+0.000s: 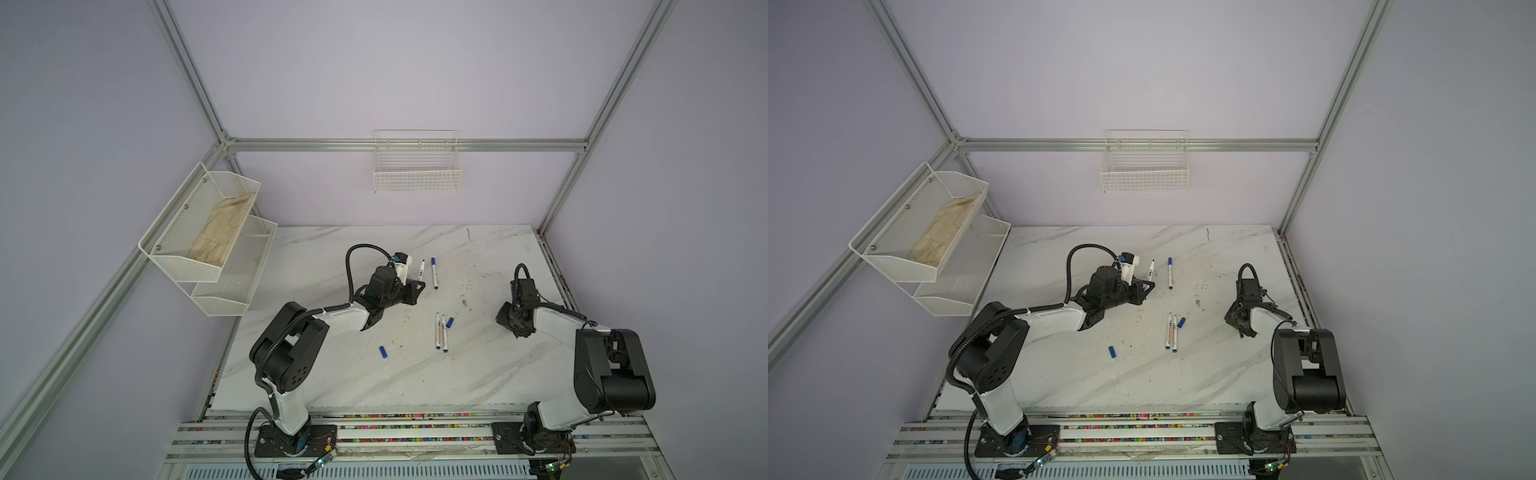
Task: Insert the pens into the pen caps
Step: 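Grasp the loose blue cap on the table with the right gripper, then carry the blue cap with the right gripper above the left-held marker tip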
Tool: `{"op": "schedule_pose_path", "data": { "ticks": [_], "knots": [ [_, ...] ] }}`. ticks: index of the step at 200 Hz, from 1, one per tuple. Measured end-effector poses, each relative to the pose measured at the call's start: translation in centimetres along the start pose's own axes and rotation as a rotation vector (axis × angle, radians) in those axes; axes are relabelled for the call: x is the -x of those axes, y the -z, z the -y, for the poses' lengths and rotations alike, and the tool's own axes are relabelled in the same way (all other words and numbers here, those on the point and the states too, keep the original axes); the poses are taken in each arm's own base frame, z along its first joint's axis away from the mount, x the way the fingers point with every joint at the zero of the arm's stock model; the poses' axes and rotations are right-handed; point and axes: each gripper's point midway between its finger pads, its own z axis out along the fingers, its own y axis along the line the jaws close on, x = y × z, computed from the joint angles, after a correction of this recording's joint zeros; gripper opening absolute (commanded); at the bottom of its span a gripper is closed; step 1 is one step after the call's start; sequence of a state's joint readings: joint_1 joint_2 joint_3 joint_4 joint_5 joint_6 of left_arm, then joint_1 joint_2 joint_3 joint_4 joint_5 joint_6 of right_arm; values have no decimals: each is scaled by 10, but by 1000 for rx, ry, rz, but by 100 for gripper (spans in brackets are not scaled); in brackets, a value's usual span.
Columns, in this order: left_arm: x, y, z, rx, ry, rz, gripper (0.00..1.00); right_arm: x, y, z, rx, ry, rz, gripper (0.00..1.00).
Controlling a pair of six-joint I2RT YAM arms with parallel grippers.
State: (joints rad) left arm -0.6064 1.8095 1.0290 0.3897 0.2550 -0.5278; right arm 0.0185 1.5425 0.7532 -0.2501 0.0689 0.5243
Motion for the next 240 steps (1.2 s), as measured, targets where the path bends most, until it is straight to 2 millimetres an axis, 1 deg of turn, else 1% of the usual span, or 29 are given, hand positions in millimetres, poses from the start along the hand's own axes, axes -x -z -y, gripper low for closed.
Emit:
{"op": "schedule_pose_path", "data": {
  "ticks": [19, 36, 67, 80, 100, 112, 126, 129, 134, 139, 148, 158, 166, 181, 197, 220, 240],
  "knots": [
    [-5, 0, 0, -3, -10, -22, 0, 4, -4, -4, 14, 2, 13, 16],
    [-9, 0, 0, -5, -17, -38, 0, 7, -5, -8, 33, 3, 21, 10],
    [-17, 0, -2, 5, -25, -72, 0, 6, -4, -20, 96, 2, 10, 1],
    [-21, 0, -4, 18, -25, -85, 0, 5, -3, -31, 153, -11, -2, 0],
    [-29, 0, -5, 34, -37, -108, 0, 6, 3, -57, 251, -12, -5, 0],
    [-35, -1, -2, 34, -51, -126, 0, 8, 13, -83, 315, 17, 2, 0],
    [-41, -2, 5, 24, -74, -145, 0, 16, 35, -125, 416, 74, 38, 0],
    [-42, -2, 7, 20, -81, -148, 0, 19, 42, -139, 451, 89, 51, 0],
    [-44, -2, 9, 15, -91, -153, 0, 22, 52, -153, 489, 108, 68, 0],
    [-47, -3, 12, 8, -101, -159, 0, 25, 65, -173, 540, 133, 93, 0],
    [-51, -3, 18, -3, -121, -169, 0, 30, 86, -202, 626, 166, 131, 0],
    [-54, -3, 22, -14, -140, -177, 0, 30, 109, -228, 713, 197, 163, 0],
    [-57, -4, 26, -23, -156, -185, 0, 28, 124, -244, 770, 225, 183, 0],
    [-63, -4, 32, -37, -181, -199, 0, 20, 144, -261, 847, 265, 203, 0],
    [-66, -4, 35, -44, -200, -207, 0, 14, 155, -271, 897, 300, 210, 0],
    [-67, -4, 36, -45, -217, -208, 0, 12, 159, -275, 917, 325, 222, 0],
    [-65, -4, 36, -41, -220, -199, 0, 12, 157, -274, 908, 336, 230, 0]
  ]
}}
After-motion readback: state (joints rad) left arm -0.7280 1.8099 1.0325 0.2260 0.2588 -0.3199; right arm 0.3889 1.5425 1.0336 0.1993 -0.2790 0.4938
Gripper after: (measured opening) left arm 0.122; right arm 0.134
